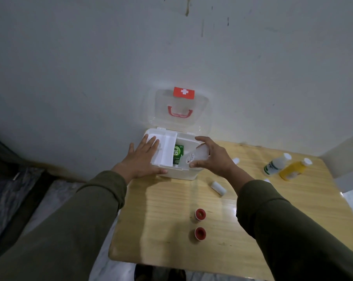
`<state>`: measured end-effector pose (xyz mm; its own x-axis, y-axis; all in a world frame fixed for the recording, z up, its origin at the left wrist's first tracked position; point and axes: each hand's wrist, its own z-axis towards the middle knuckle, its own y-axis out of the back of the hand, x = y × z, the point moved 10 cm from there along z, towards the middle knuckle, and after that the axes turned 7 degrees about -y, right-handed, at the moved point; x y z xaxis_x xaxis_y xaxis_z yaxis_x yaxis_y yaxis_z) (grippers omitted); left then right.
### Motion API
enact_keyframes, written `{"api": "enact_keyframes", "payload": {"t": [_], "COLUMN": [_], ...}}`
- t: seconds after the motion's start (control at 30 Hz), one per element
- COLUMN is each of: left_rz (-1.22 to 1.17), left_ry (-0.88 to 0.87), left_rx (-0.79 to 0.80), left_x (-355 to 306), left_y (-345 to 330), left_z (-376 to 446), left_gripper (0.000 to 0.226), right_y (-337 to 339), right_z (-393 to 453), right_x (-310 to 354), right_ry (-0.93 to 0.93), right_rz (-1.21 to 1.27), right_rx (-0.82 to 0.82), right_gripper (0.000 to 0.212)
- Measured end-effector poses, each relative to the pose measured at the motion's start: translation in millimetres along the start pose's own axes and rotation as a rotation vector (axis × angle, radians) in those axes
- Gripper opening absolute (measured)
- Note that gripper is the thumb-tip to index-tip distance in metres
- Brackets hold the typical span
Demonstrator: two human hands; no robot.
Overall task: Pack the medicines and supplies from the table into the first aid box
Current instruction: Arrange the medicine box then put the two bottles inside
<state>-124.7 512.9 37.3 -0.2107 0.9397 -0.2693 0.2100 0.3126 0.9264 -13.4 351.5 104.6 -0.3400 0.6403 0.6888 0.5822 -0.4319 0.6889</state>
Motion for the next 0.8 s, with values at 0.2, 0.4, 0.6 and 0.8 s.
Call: {"api": "enact_keyframes", "payload": {"t": [0.2,0.4,0.6,0.8], "left_rz": [0.013,0.036,0.029,0.028], "left_ry": [0.053,0.073,0.084,0.089], "left_rx": [-0.005,-0.013,-0.024,-0.029], "left_x": [1.0,1.8,0.7,2.3], "left_y": [-0.3,-2.0,0.2,-1.1], "left_z": [-1.1,0.3,-0.5,0.3], "left_gripper": [0.109,0.110,0.108,0.107], "right_y": [-28.9,-56.1,-57.5,-55.8], "right_z": [8.9,15.7,18.5,12.9], "right_x": [-0.4,7.8,6.5,6.1], "right_ry": [0.075,0.167,0.151,0.109], "right_rz": [-0.032,-0.052,-0.090,-0.116], "right_rx": [0.167,0.300,0.243,0.173], "right_gripper": [0.084,0.084,0.075,0.063]}}
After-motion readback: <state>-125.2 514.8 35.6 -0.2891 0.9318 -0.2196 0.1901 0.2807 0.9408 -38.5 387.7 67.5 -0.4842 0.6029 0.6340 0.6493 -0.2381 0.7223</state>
